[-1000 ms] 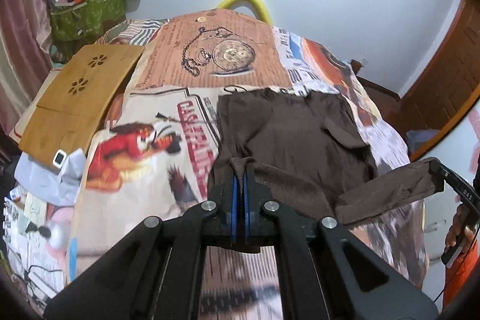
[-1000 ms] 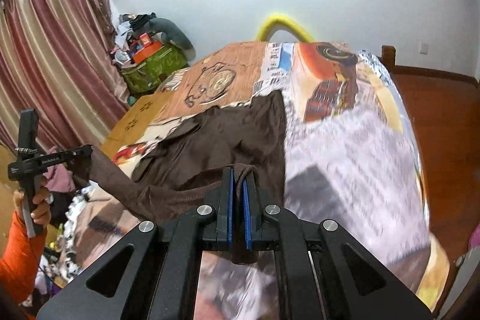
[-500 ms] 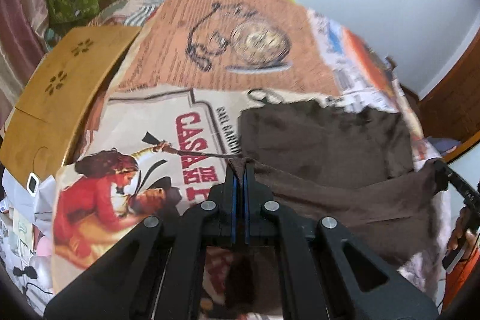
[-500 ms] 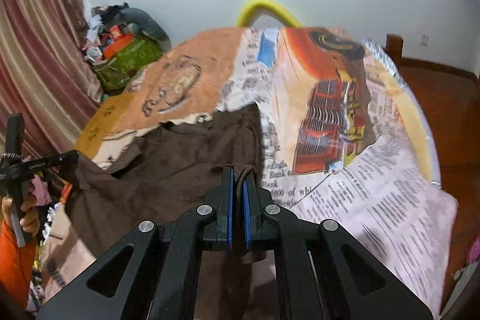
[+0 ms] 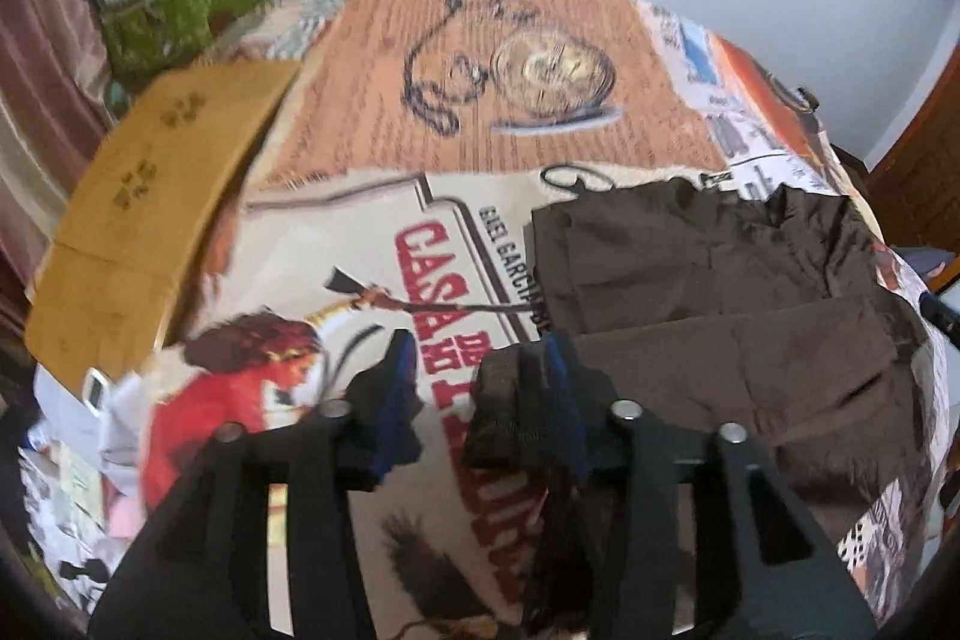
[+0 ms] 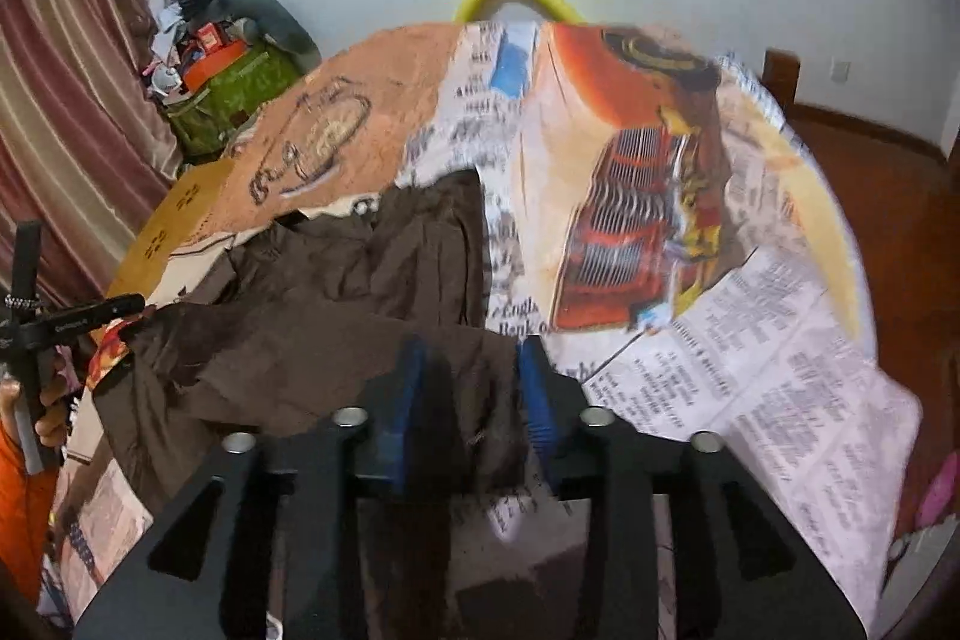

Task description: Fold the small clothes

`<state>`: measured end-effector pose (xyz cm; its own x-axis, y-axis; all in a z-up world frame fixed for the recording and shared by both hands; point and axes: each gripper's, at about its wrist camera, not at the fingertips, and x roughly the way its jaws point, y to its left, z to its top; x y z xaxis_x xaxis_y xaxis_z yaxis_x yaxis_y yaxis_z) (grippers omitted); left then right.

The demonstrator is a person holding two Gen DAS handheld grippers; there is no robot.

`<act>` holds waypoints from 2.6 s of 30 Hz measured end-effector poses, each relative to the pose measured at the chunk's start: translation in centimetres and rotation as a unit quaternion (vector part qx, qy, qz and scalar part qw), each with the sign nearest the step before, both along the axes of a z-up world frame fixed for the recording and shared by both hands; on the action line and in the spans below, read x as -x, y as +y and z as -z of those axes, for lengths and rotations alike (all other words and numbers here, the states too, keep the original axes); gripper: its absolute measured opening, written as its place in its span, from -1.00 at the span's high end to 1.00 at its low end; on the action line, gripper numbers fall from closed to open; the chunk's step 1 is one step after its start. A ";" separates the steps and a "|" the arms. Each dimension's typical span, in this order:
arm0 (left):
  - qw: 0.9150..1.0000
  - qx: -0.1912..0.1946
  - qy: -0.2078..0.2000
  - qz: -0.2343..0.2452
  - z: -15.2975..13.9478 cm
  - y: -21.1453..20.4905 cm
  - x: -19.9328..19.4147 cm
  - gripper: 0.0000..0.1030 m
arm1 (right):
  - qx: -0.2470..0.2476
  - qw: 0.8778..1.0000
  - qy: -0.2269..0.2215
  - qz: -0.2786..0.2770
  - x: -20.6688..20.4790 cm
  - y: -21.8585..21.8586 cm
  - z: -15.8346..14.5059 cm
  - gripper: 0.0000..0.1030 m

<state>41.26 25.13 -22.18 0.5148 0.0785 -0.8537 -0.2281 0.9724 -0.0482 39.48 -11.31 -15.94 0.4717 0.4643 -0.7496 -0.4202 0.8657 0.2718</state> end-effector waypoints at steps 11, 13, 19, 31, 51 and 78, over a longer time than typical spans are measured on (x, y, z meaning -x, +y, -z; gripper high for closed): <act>0.995 -0.067 -0.007 0.067 -0.6 -5.3 4.2 -0.89 | 0.046 0.994 -0.043 -0.090 5.5 3.9 -1.6 -0.54; 0.993 -0.089 0.006 0.072 0.4 -6.3 3.9 -0.89 | 0.073 0.991 -0.049 -0.102 5.7 5.1 -0.7 -0.57; 0.992 -0.094 0.038 0.076 3.3 -7.1 1.9 -0.89 | 0.109 0.989 -0.019 -0.100 3.9 7.4 2.2 -0.57; 0.989 -0.141 0.018 0.050 1.8 -5.8 -5.2 -0.89 | 0.167 0.979 -0.098 -0.058 -3.6 10.4 -0.4 -0.57; 0.995 0.046 0.075 -0.036 5.9 2.0 -4.1 -0.29 | 0.082 0.996 -0.005 -0.024 -2.1 1.8 3.6 -0.59; 0.997 0.019 0.037 -0.059 5.3 3.5 -3.2 0.98 | -0.022 0.999 -0.006 0.029 -4.1 0.5 2.2 0.84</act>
<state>44.42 28.60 -27.53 0.4396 0.1020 -0.8924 -0.3458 0.9362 -0.0633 43.60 -10.80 -18.11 0.5068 0.4690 -0.7233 -0.3735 0.8757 0.3062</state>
